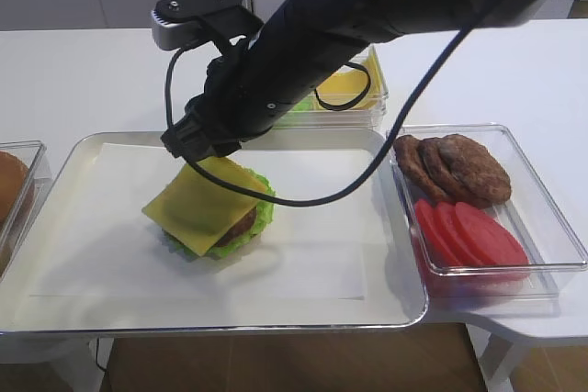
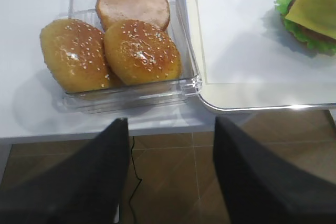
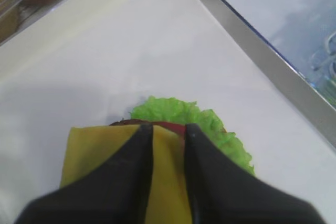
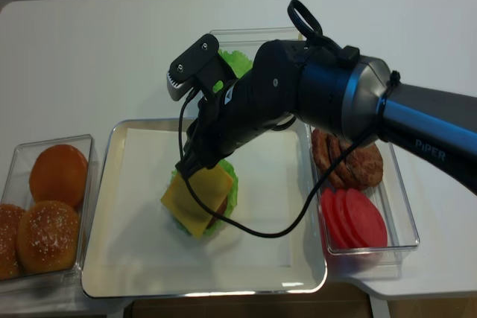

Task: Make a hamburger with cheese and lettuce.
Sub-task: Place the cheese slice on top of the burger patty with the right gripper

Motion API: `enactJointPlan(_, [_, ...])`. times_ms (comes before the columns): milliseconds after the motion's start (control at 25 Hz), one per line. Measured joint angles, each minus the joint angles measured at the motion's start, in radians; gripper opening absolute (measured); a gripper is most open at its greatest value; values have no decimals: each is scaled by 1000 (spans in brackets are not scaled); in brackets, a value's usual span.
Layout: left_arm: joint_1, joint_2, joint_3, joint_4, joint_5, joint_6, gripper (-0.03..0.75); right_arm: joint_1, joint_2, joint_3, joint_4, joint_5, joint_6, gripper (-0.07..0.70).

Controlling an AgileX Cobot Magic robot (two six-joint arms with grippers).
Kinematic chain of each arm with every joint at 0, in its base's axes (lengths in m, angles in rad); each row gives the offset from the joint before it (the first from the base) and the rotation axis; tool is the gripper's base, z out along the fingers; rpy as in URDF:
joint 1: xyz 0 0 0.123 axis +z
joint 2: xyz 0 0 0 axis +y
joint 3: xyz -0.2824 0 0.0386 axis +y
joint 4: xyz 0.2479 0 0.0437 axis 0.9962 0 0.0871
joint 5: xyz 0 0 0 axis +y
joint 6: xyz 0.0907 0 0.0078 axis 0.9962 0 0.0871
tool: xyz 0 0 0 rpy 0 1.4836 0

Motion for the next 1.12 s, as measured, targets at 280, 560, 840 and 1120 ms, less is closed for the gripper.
enactJointPlan(280, [0,0,0,0,0,0,382,0,0,0,-13,-7,0,410])
enactJointPlan(560, [0,0,0,0,0,0,382,0,-19,0,-185,0,208,439])
enactJointPlan(840, [0,0,0,0,0,0,382,0,-97,0,-613,178,545,395])
enactJointPlan(1120, [0,0,0,0,0,0,382,-82,-185,0,-625,272,563,380])
